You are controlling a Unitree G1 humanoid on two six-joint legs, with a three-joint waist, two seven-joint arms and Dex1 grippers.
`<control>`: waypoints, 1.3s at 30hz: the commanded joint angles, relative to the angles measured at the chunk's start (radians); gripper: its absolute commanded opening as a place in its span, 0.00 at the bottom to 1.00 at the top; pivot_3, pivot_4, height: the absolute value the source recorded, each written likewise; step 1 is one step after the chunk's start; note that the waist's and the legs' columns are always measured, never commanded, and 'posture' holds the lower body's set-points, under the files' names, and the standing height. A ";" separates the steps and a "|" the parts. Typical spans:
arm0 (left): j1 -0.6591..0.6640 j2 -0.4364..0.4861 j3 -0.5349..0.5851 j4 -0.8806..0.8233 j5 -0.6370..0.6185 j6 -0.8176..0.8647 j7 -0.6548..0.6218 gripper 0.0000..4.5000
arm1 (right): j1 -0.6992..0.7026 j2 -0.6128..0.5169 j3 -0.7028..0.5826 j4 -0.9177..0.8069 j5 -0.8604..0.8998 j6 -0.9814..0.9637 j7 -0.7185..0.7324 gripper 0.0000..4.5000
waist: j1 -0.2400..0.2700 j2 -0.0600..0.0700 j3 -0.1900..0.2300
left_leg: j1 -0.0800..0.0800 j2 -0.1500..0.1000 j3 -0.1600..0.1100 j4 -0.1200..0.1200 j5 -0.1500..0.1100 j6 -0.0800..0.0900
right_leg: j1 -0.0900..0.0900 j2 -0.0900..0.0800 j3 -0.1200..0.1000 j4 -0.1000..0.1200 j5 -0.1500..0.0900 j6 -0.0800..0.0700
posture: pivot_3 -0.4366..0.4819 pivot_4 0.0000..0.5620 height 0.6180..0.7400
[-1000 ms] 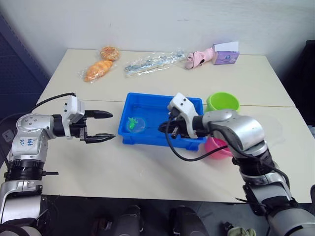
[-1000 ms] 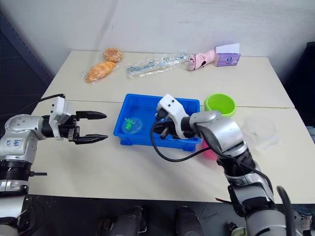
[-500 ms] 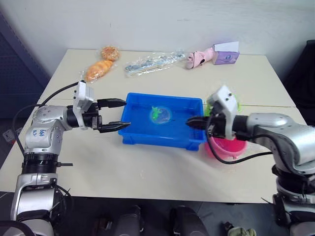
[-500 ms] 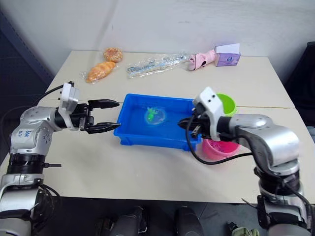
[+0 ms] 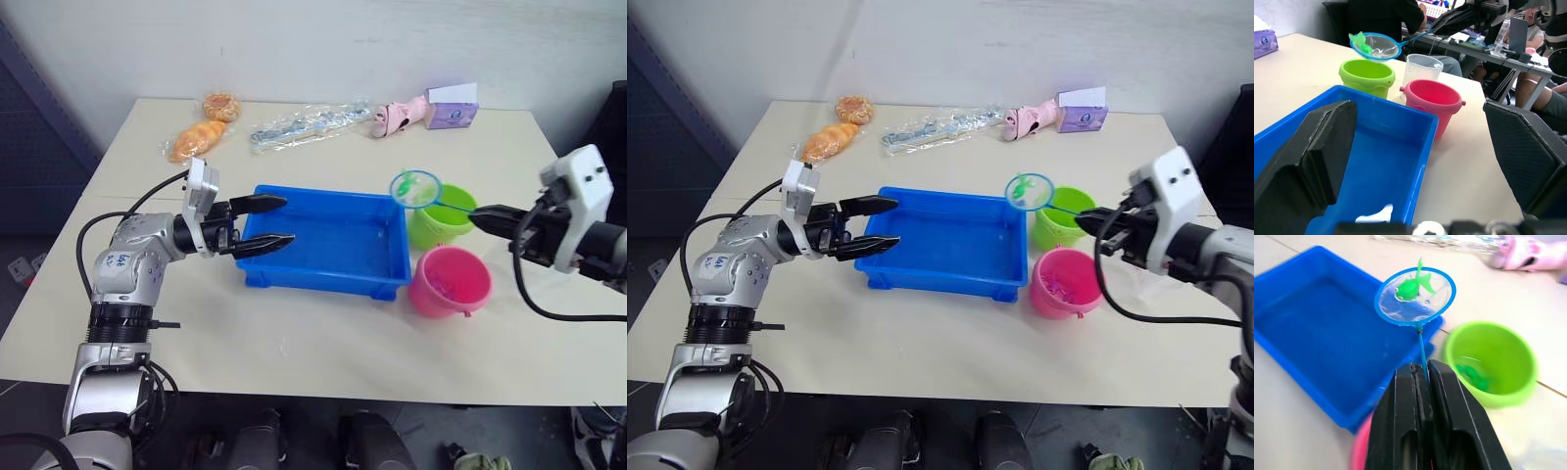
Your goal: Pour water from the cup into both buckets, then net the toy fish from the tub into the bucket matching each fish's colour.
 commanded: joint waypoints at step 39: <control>-0.015 -0.050 -0.040 0.003 0.019 -0.108 -0.020 0.99 | 0.223 -0.205 0.291 0.464 -0.991 -1.425 -0.333 0.00 | 0.021 0.000 0.000 | 0.002 0.001 0.001 0.001 0.001 -0.002 | 0.002 0.003 0.001 0.000 0.000 0.000 | 0.48 0.27 1.00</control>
